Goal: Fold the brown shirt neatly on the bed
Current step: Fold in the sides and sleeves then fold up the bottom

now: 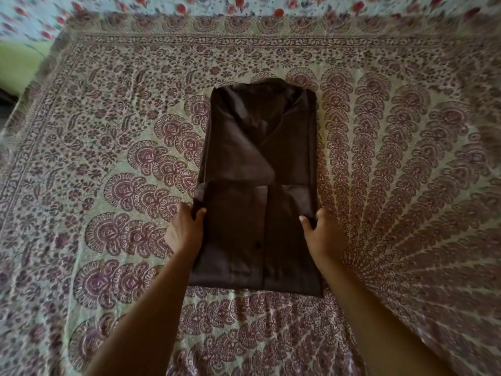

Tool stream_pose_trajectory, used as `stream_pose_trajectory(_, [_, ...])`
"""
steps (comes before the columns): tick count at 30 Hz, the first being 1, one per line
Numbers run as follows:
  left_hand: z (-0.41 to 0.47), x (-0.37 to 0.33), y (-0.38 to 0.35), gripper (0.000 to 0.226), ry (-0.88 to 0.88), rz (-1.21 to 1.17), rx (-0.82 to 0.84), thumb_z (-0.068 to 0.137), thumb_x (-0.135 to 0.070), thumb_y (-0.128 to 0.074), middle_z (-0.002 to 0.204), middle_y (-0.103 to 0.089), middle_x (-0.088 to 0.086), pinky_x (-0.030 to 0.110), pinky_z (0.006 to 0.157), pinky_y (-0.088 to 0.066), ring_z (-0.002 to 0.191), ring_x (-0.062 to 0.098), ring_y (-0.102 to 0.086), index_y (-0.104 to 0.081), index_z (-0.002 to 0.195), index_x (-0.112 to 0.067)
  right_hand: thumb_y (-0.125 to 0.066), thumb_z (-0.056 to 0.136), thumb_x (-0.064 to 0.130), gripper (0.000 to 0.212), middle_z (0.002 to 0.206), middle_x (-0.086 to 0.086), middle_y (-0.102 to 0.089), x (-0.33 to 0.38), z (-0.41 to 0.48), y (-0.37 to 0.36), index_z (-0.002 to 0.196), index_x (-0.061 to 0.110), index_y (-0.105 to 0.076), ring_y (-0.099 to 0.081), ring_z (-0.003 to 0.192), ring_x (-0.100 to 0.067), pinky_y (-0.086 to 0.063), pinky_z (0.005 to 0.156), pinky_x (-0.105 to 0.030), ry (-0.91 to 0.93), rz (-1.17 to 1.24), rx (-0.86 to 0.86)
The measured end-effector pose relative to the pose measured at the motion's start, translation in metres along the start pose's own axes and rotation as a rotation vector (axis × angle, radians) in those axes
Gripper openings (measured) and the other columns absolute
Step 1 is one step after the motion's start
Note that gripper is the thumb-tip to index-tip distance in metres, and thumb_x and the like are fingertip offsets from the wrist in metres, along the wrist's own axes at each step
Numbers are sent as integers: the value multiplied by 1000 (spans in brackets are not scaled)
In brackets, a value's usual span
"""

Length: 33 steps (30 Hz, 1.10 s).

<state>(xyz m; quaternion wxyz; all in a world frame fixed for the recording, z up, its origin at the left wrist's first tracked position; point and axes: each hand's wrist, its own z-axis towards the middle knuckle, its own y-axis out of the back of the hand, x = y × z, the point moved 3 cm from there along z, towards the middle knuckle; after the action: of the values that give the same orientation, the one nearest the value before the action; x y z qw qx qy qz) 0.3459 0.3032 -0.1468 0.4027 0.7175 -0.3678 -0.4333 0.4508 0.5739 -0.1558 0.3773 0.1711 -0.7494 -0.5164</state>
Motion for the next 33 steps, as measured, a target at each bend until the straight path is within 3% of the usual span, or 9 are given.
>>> stream_pose_trajectory(3, [-2, -6, 12, 32, -36, -39, -44, 90, -29, -57, 111, -57, 13, 37, 65, -39, 91, 33, -59, -40, 110, -11, -61, 86, 29, 33, 101, -17, -56, -2, -3, 5, 101, 2, -48, -58, 89, -36, -42, 62, -36, -20, 123, -44])
stream_pose_trajectory(5, [-5, -4, 24, 21, -180, -50, -90, 89, -13, -53, 110, -54, 12, 36, 63, -40, 84, 29, -55, -45, 108, -10, -60, 83, 9, 23, 103, -17, -53, -3, -6, 11, 102, 2, -49, -57, 88, -37, -47, 66, -40, 143, 141, -72])
stream_pose_trajectory(10, [-9, 20, 38, 59, -938, 429, -73, 64, 14, -60, 124, -60, 11, 44, 91, -45, 111, 30, -59, -61, 114, -16, -55, 63, -10, 74, 136, -14, -49, -12, -18, 22, 133, 13, -46, -52, 120, -34, -46, 97, -47, 780, -366, 22])
stream_pose_trajectory(13, [-11, 38, 27, 98, -1345, 788, 85, 51, 5, -75, 153, -28, 7, 44, 111, -28, 139, 22, -32, -40, 137, -24, -49, 66, -11, 83, 148, -10, -37, -16, -24, 24, 143, 18, -34, -41, 133, -26, -38, 107, -44, 1088, -554, 145])
stream_pose_trajectory(17, [-12, 38, 21, 121, -1520, 916, 155, 50, -24, -85, 148, -30, 6, 46, 108, -28, 131, 20, -43, -14, 147, -28, -68, 54, -8, 97, 144, -8, -43, -16, -25, 23, 141, 18, -33, -47, 128, -22, -38, 105, -40, 1300, -670, 247])
stream_pose_trajectory(23, [1, 37, 12, 108, -1663, 898, 174, 54, -48, -75, 146, -41, 5, 46, 112, -25, 129, 21, -49, -21, 145, -29, -79, 51, 17, 114, 149, -6, -33, -23, -18, 15, 147, 20, -17, -43, 131, -22, -20, 114, -40, 1254, -703, 348])
stream_pose_trajectory(29, [22, 41, 7, 94, -1688, 928, 329, 68, -70, -32, 155, 22, 5, 46, 114, 3, 140, 25, -24, -7, 149, -30, -82, 57, 20, 95, 145, -8, -40, -22, -32, 4, 140, 21, -35, -40, 132, -25, -30, 111, -46, 1001, -472, 384])
stream_pose_trajectory(31, [23, 38, 10, 91, -1710, 947, 323, 69, -70, -29, 157, 14, 7, 47, 114, -3, 139, 26, -26, -11, 148, -31, -76, 63, 6, 84, 145, -6, -41, -16, -31, 10, 138, 20, -41, -32, 134, -19, -30, 111, -51, 871, -247, 397])
stream_pose_trajectory(33, [19, 33, 11, 80, -1747, 873, 317, 73, -58, -47, 155, -21, 8, 49, 114, -23, 134, 24, -41, -28, 145, -29, -69, 68, -1, 69, 140, -6, -48, -11, -29, 16, 131, 20, -51, -35, 133, -18, -30, 112, -47, 638, -6, 407])
